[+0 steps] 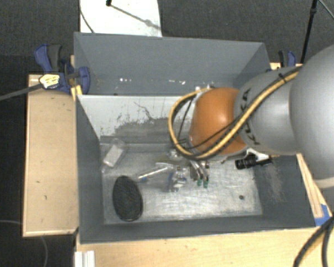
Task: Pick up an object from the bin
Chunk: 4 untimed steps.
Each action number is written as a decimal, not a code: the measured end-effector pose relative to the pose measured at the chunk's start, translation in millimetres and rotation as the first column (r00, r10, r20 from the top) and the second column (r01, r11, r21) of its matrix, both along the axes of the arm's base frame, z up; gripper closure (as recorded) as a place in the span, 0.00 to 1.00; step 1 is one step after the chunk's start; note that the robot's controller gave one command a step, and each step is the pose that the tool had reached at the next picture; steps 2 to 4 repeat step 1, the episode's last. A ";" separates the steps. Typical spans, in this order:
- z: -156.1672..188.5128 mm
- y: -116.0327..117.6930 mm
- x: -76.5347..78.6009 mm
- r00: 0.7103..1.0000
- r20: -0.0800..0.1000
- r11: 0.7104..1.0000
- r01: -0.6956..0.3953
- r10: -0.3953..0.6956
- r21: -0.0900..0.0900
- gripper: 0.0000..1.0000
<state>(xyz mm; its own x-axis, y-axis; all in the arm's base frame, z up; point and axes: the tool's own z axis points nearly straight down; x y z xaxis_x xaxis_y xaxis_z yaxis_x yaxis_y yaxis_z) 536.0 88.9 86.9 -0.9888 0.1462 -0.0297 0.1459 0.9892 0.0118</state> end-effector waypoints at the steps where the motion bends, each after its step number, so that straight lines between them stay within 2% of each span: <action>1: 134.6 -1.4 23.3 0.959 -0.021 0.959 -0.282 0.282 -0.009 1.00; 4: 134.6 -1.4 23.3 0.959 -0.021 0.959 -0.282 0.282 -0.009 1.00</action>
Offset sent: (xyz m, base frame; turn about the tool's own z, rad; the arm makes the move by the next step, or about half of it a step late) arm 0.0209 -0.0016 0.1307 -0.2858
